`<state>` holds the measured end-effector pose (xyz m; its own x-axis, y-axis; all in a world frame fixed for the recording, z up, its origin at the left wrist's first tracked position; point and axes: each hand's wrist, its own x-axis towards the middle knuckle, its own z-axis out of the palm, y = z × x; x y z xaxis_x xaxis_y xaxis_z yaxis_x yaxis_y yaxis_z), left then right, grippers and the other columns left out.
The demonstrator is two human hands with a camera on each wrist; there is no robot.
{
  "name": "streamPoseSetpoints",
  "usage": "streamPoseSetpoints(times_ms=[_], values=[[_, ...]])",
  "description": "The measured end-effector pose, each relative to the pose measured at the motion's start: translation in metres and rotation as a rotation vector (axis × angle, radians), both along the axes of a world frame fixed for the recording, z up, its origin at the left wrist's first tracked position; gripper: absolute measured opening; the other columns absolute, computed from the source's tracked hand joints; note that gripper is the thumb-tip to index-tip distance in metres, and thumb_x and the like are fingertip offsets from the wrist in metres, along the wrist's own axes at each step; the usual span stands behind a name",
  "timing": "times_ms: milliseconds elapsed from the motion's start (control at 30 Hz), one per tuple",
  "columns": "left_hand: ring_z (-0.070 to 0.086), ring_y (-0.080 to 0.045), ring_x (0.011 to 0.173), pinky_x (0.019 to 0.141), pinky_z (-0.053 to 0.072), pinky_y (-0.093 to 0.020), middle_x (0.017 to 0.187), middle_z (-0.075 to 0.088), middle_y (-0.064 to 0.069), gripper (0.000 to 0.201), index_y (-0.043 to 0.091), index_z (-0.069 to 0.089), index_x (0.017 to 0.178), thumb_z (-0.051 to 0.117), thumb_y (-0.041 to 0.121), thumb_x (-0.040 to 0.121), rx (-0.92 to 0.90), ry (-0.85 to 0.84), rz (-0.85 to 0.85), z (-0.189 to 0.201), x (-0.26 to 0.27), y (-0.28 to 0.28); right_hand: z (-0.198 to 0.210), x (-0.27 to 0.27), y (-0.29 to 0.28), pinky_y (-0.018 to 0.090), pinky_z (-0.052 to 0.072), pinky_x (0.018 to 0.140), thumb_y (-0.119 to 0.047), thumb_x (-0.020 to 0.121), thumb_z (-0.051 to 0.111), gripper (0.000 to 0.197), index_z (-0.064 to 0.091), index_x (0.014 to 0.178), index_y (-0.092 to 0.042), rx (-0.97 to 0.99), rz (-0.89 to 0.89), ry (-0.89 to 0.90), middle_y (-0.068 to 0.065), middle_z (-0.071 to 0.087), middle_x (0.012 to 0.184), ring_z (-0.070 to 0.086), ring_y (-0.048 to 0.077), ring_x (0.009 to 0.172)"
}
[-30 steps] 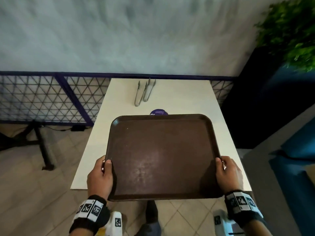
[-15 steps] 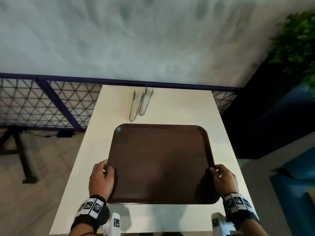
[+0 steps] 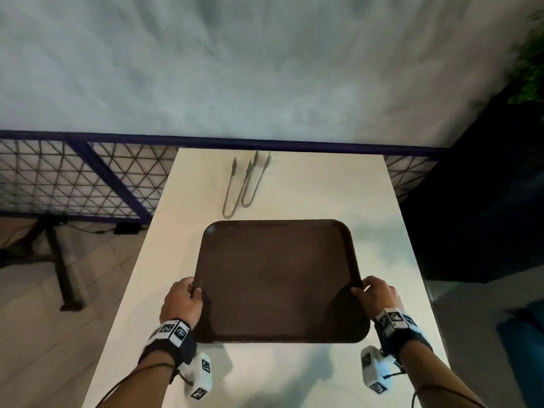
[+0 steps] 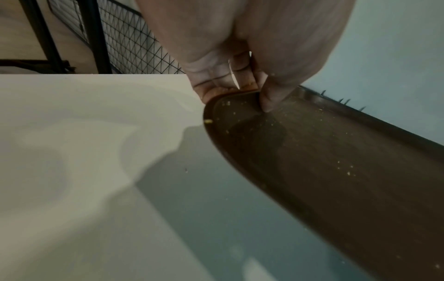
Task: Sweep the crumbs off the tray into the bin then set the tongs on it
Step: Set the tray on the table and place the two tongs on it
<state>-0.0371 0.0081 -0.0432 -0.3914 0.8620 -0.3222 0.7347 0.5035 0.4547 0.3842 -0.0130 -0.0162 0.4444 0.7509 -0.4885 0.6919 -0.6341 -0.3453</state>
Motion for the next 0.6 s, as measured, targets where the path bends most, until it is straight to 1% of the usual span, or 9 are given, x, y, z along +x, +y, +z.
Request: streamPoseSetpoints(times_ms=[100, 200, 300, 367, 467, 500, 600], values=[[0.060, -0.032, 0.109, 0.091, 0.049, -0.041, 0.119, 0.064, -0.006, 0.032, 0.022, 0.062, 0.123, 0.061, 0.028, 0.092, -0.028, 0.033, -0.012, -0.009, 0.002, 0.009, -0.008, 0.001, 0.014, 0.029, 0.048, 0.074, -0.043, 0.085, 0.066, 0.020, 0.065, 0.099, -0.029, -0.039, 0.027, -0.003, 0.002, 0.071, 0.095, 0.063, 0.024, 0.083], [0.059, -0.032, 0.112, 0.092, 0.048, -0.041, 0.121, 0.062, -0.006, 0.031, 0.022, 0.061, 0.124, 0.060, 0.028, 0.093, -0.063, 0.069, 0.005, -0.013, 0.003, 0.016, -0.015, 0.001, 0.023, 0.029, 0.047, 0.073, -0.042, 0.085, 0.068, 0.019, 0.066, 0.098, -0.028, -0.069, 0.032, -0.002, 0.002, 0.068, 0.092, 0.062, 0.026, 0.083], [0.057, -0.032, 0.116, 0.093, 0.045, -0.041, 0.125, 0.059, -0.006, 0.034, 0.023, 0.058, 0.128, 0.058, 0.029, 0.095, -0.092, 0.095, 0.001, -0.019, 0.004, 0.019, -0.022, -0.001, 0.028, 0.031, 0.051, 0.076, -0.041, 0.085, 0.068, 0.019, 0.066, 0.097, -0.026, -0.094, 0.039, 0.004, 0.005, 0.070, 0.097, 0.065, 0.028, 0.086], [0.055, -0.032, 0.117, 0.094, 0.044, -0.042, 0.126, 0.058, -0.006, 0.036, 0.022, 0.056, 0.130, 0.056, 0.030, 0.096, -0.101, 0.104, -0.004, -0.023, 0.002, 0.022, -0.026, -0.003, 0.031, 0.031, 0.050, 0.076, -0.040, 0.085, 0.067, 0.020, 0.066, 0.097, -0.025, -0.100, 0.040, 0.003, 0.006, 0.069, 0.099, 0.064, 0.029, 0.087], [0.055, -0.033, 0.116, 0.092, 0.044, -0.043, 0.124, 0.058, -0.008, 0.035, 0.021, 0.057, 0.130, 0.056, 0.030, 0.096, -0.118, 0.112, -0.020, -0.028, 0.000, 0.022, -0.027, -0.007, 0.031, 0.029, 0.046, 0.072, -0.039, 0.087, 0.067, 0.022, 0.066, 0.101, -0.023, -0.134, 0.037, -0.021, 0.004, 0.063, 0.092, 0.060, 0.027, 0.084], [0.056, -0.034, 0.114, 0.091, 0.044, -0.044, 0.122, 0.059, -0.009, 0.035, 0.021, 0.058, 0.129, 0.056, 0.031, 0.096, -0.113, 0.102, -0.025, -0.029, 0.000, 0.022, -0.027, -0.007, 0.032, 0.029, 0.046, 0.073, -0.039, 0.087, 0.066, 0.022, 0.066, 0.101, -0.022, -0.155, 0.038, -0.028, 0.004, 0.061, 0.090, 0.059, 0.027, 0.082], [0.056, -0.033, 0.111, 0.090, 0.044, -0.045, 0.118, 0.058, -0.008, 0.035, 0.027, 0.058, 0.127, 0.056, 0.038, 0.094, -0.081, 0.050, -0.007, -0.026, -0.006, 0.026, -0.024, -0.009, 0.039, 0.030, 0.053, 0.078, -0.040, 0.087, 0.064, 0.026, 0.066, 0.103, -0.019, -0.221, 0.052, -0.048, 0.005, 0.068, 0.094, 0.065, 0.027, 0.084]])
